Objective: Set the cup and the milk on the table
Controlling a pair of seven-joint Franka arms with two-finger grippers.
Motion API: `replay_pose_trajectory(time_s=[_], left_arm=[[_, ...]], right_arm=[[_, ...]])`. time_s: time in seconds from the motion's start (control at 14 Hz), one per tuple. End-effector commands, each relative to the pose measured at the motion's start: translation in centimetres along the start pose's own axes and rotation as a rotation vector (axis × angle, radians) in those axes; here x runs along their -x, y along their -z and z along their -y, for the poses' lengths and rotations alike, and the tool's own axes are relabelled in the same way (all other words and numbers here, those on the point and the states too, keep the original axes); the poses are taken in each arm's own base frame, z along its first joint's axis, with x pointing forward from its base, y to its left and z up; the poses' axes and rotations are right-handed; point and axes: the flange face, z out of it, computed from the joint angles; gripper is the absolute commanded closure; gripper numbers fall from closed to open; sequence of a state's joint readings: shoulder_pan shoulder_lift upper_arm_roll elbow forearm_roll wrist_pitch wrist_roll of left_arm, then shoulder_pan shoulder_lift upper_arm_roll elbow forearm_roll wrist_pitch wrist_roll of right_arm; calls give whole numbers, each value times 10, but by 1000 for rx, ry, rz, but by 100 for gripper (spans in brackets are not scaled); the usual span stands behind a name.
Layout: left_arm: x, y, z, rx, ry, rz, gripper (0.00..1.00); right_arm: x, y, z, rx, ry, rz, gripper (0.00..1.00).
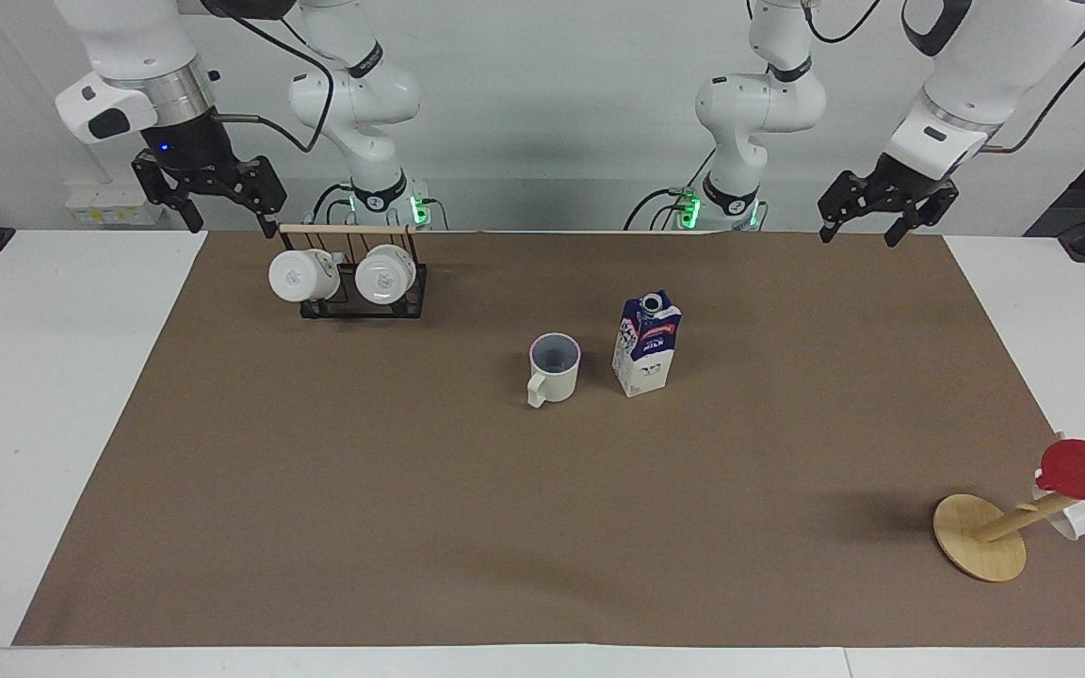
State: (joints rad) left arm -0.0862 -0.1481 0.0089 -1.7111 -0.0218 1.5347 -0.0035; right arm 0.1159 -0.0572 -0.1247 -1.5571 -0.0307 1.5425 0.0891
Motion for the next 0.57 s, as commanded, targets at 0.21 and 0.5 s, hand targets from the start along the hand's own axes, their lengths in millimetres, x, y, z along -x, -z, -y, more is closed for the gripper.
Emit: replay_pose_trajectory(time_s=[0.21,0.5], left_arm=[[1,7,2,-20,-8,7,0],[2,9,4,-21,-5,13,0]], right_arm=[[7,1,-2,14,-5,0,0],[7,0,-3,13,-7,3,0]])
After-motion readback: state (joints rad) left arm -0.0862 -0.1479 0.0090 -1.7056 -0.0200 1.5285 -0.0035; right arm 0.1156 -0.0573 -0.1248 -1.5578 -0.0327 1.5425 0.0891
